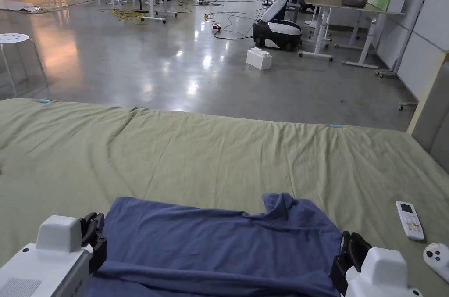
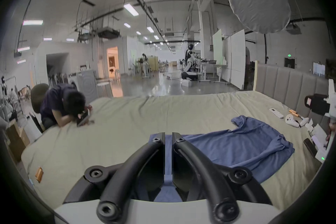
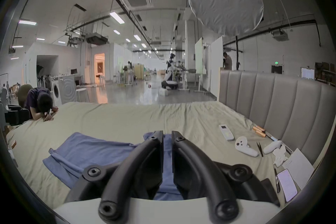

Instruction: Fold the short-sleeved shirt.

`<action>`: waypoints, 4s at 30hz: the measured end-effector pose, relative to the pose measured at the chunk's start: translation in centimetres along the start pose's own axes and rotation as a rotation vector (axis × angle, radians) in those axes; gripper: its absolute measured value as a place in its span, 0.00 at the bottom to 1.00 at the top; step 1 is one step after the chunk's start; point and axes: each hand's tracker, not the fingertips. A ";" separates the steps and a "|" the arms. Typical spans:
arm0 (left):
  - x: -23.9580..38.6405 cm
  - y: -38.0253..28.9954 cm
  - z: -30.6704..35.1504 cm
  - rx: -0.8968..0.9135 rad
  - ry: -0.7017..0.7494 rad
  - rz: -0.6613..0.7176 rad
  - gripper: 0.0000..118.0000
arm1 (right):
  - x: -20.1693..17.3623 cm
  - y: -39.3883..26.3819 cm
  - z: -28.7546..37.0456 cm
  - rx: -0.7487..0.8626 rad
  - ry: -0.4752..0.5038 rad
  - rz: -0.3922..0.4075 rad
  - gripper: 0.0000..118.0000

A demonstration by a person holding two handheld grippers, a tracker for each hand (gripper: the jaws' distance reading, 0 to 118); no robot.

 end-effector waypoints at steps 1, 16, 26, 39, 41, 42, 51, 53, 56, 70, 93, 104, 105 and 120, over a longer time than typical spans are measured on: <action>0.5 0.1 0.6 -0.001 0.024 -0.018 0.01 | -0.3 0.2 0.4 0.027 0.003 0.004 0.01; -4.5 -2.7 -2.1 -0.313 0.027 0.130 0.00 | -1.4 1.1 2.1 0.081 0.015 0.079 0.00; -8.5 -7.1 -12.3 -0.713 0.027 0.180 0.45 | -0.4 -1.5 0.8 -0.013 0.013 0.087 0.00; -6.9 -10.3 -16.0 -0.906 0.016 0.086 0.29 | 2.0 -4.7 -0.2 -0.165 -0.025 0.082 0.00; -6.1 -10.3 -15.6 -0.892 0.008 0.032 0.12 | 2.7 -5.3 -0.6 -0.208 -0.034 0.060 0.00; -5.8 -10.3 -15.5 -0.886 0.007 0.011 0.07 | 3.1 -5.5 -0.8 -0.239 -0.039 0.050 0.00; -5.9 -9.4 -13.7 -0.835 -0.012 0.032 0.05 | 7.6 -8.3 -5.4 -0.594 -0.056 -0.025 0.16; -6.2 -9.1 -13.2 -0.819 -0.017 0.045 0.05 | 8.4 -9.5 -6.9 -0.684 -0.018 -0.023 0.47; -6.6 -8.7 -12.8 -0.804 -0.019 0.062 0.05 | 9.1 -11.2 -9.1 -0.800 0.009 -0.001 0.61; -5.4 -8.8 -11.8 -0.788 -0.001 0.072 0.05 | 6.6 -13.3 -10.8 -0.870 0.051 0.078 0.08; -9.2 -0.4 -5.0 -0.628 -0.092 0.155 0.05 | 7.6 -1.0 -4.0 -0.708 0.080 0.140 0.06; -10.5 -7.7 4.0 -0.746 -0.093 0.180 0.05 | 7.7 -6.6 5.9 -0.817 0.106 0.167 0.06; -10.5 -8.6 4.5 -0.763 -0.089 0.183 0.05 | 7.6 -7.5 6.6 -0.841 0.102 0.173 0.06; -9.8 -15.1 4.5 -0.819 -0.030 0.210 0.06 | 5.6 -14.8 8.2 -0.848 0.054 0.204 0.19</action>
